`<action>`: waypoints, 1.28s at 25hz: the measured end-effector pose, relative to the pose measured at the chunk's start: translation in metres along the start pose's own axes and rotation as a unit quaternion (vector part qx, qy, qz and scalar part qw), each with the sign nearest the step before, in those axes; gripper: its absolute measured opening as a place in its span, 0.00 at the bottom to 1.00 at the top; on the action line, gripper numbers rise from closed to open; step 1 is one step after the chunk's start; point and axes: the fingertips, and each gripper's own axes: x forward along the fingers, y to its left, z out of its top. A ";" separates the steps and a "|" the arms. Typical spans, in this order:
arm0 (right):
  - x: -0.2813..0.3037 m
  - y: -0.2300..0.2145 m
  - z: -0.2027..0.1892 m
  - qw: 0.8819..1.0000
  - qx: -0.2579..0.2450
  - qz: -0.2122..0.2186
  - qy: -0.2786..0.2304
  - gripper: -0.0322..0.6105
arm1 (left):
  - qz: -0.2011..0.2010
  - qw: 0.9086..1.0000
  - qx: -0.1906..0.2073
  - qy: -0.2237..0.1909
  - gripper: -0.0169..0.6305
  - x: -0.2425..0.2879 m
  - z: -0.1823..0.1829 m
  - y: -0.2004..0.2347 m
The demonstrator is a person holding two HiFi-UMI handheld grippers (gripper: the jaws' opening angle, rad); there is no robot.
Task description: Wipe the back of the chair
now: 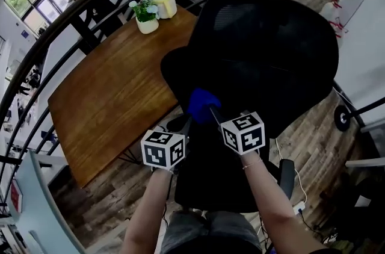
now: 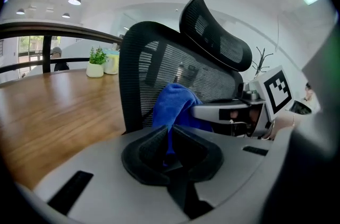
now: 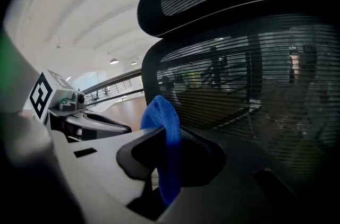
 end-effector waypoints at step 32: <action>-0.171 -0.184 -0.051 0.972 0.087 -0.215 -0.029 0.17 | -0.189 0.976 0.093 0.061 0.08 0.123 0.001 -0.194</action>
